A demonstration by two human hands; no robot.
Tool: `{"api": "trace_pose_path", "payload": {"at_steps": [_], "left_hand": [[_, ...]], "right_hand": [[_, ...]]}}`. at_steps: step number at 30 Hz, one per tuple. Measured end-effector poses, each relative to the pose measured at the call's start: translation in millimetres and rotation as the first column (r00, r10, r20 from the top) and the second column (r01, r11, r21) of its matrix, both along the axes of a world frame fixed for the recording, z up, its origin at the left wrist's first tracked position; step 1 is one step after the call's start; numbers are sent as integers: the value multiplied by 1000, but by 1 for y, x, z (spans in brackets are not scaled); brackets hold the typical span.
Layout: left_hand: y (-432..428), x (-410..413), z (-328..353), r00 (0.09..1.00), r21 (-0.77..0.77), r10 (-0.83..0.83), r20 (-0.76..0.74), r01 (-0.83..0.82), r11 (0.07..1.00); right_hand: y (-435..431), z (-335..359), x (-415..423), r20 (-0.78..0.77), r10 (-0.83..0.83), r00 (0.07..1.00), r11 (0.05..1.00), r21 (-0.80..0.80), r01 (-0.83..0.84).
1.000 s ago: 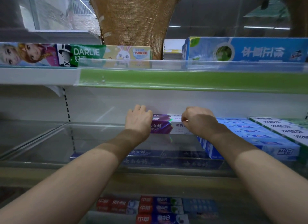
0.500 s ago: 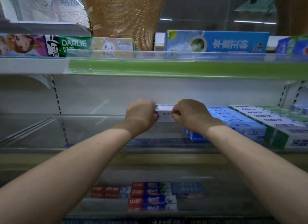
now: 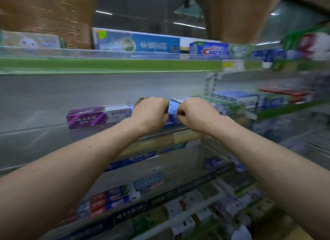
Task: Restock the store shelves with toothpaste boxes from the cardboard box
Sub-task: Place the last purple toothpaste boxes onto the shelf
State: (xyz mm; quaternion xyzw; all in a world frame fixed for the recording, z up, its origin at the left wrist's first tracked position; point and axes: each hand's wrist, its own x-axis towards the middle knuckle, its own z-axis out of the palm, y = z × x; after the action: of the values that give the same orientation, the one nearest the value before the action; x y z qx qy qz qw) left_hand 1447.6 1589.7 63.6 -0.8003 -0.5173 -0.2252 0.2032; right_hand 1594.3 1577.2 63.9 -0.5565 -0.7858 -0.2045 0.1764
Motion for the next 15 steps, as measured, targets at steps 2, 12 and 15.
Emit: {"api": "trace_pose_path", "payload": {"at_steps": [2, 12, 15], "left_hand": [[-10, 19, 0, 995, -18, -100, -8, 100, 995], [-115, 89, -34, 800, -130, -589, -115, 575, 807], [-159, 110, -48, 714, -187, -690, -119, 666, 722]], "right_hand": [[-23, 0, 15, 13, -86, 996, 996, 5, 86], [-177, -43, 55, -35, -530, 847, 842, -144, 520], [-237, -56, 64, -39, -631, 775, 765, -196, 614]]}}
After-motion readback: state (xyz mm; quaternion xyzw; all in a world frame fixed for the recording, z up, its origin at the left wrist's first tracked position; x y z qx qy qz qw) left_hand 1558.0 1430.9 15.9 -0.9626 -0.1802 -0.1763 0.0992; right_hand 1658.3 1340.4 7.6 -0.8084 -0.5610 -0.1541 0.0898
